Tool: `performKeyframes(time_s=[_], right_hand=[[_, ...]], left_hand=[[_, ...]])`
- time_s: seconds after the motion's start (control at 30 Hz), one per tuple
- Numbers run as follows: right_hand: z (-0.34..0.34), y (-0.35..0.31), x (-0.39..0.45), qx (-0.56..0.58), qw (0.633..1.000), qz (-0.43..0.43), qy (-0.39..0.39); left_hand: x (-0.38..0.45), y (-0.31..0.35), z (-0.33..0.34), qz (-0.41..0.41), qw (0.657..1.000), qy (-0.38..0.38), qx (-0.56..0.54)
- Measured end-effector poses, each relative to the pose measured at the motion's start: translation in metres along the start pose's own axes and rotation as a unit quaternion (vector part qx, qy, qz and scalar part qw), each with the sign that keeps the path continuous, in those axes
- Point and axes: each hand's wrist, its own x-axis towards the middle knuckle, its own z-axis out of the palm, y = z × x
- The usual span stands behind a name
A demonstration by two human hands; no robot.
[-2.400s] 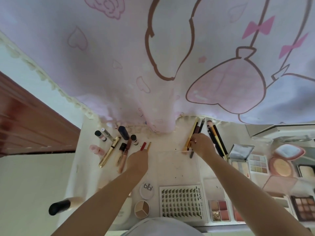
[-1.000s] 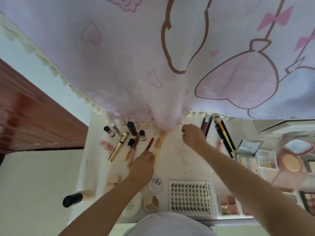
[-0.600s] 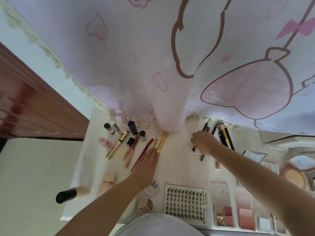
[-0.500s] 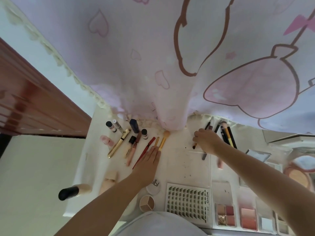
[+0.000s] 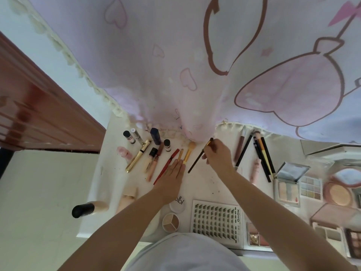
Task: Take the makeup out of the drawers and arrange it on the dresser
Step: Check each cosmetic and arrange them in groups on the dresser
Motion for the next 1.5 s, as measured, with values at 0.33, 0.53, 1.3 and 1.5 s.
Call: performKeyframes(time_s=[0.33, 0.53, 1.3, 1.5], right_hand=[[0.024, 0.017, 0.009, -0.053, 0.989, 0.135, -0.029], [-0.016, 0.022, 0.022, -0.229, 0.972, 0.049, 0.003], [-0.059, 0.019, 0.017, 0.187, 0.961, 0.194, -0.061], [-0.052, 0.008, -0.029, 0.349, 0.917, 0.124, -0.149]], left_hand=[[0.002, -0.004, 0.000, 0.012, 1.000, -0.002, 0.007], [0.003, -0.002, 0.003, 0.004, 1.000, 0.003, 0.004], [-0.010, 0.014, -0.013, 0.036, 0.994, 0.079, -0.067], [-0.017, 0.021, -0.023, 0.052, 0.976, 0.136, -0.160]])
